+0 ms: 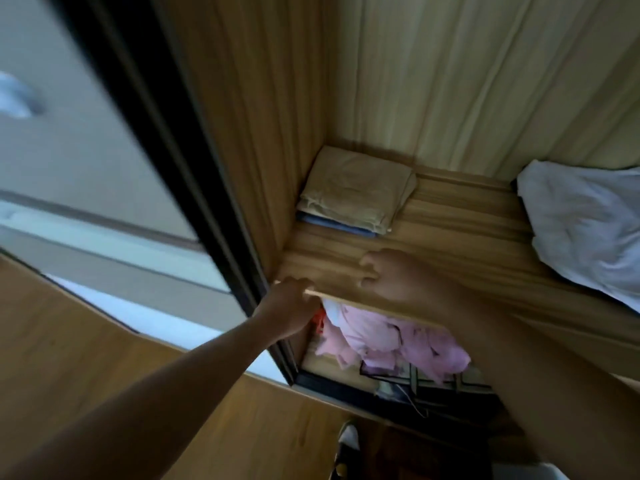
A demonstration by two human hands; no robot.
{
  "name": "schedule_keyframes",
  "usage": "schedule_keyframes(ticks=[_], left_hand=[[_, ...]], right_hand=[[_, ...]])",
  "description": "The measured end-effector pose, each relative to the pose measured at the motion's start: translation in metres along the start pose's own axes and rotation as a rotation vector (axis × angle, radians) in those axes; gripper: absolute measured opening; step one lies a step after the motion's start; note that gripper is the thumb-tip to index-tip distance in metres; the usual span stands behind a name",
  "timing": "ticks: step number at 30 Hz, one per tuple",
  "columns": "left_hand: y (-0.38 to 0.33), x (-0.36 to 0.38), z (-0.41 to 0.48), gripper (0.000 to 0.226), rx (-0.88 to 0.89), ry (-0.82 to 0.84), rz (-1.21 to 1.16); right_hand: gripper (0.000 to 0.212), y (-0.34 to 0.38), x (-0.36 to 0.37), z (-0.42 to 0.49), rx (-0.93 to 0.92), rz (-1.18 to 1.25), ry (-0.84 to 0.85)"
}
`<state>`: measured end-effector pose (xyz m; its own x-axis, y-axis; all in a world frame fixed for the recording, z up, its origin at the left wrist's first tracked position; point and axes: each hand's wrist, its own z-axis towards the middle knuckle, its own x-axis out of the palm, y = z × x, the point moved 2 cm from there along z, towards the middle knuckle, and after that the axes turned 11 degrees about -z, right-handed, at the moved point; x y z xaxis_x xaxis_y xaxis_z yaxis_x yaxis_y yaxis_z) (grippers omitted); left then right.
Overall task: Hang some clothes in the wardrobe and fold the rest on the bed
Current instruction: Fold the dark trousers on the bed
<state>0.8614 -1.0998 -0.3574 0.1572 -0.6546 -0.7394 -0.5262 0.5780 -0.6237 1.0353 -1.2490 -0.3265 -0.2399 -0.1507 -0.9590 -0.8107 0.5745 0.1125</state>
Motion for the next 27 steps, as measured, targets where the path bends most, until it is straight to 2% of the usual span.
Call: schedule_keyframes(ticks=[3, 7, 17, 21, 27], left_hand=[[0.050, -0.008, -0.073, 0.025, -0.116, 0.056, 0.026], [0.143, -0.038, -0.168, 0.037, -0.297, 0.020, 0.067], [0.331, -0.130, -0.415, 0.041, -0.724, -0.193, -0.151], [0.380, -0.140, -0.487, 0.040, -0.857, -0.351, -0.230], [0.462, -0.138, -0.604, 0.037, -1.119, -0.521, -0.347]], right_hand=[[0.037, 0.055, 0.005, -0.041, -0.065, 0.020, 0.106], [0.047, 0.145, 0.019, -0.080, -0.106, -0.022, 0.202], [0.054, 0.436, 0.060, -0.098, -0.612, -0.213, 0.383], [0.057, 0.537, 0.082, -0.099, -0.772, -0.284, 0.406], [0.052, 0.725, 0.128, -0.090, -1.102, -0.472, 0.458]])
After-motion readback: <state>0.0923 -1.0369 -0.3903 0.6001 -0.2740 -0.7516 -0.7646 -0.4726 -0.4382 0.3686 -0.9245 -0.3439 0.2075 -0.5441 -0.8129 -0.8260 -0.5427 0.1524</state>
